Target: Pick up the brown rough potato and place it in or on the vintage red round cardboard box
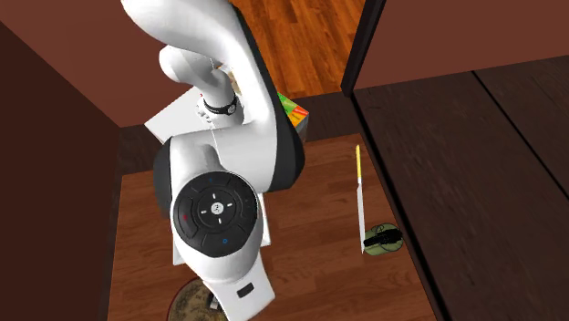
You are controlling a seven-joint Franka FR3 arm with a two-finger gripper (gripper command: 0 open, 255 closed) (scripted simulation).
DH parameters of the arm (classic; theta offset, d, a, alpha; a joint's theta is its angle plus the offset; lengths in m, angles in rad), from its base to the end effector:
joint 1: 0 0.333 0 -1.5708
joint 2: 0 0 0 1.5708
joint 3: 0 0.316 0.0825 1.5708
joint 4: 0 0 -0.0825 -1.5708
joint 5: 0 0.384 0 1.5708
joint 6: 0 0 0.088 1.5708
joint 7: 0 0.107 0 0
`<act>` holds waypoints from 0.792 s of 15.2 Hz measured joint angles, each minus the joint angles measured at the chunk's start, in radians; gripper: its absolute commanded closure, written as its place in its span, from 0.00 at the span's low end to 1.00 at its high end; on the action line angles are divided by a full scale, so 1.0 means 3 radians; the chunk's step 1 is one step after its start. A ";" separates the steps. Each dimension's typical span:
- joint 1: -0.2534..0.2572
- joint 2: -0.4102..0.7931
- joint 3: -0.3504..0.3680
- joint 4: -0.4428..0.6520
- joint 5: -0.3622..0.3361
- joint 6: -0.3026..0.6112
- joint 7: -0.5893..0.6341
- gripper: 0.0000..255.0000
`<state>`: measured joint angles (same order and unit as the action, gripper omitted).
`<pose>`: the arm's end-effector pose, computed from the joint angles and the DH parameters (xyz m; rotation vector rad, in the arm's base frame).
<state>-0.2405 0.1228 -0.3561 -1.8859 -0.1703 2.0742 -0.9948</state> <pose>0.4932 -0.3375 0.4529 2.8671 0.7004 -0.1318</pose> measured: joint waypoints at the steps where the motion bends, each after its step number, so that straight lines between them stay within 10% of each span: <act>1: -0.0058 0.0085 -0.0034 0.0096 0.0046 0.0002 -0.0106 1.00; 12: -0.0513 0.0779 -0.0159 0.0816 0.0423 0.0026 -0.0780 1.00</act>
<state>-0.3946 0.3564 -0.4038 -1.6410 -0.0436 2.0821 -1.2289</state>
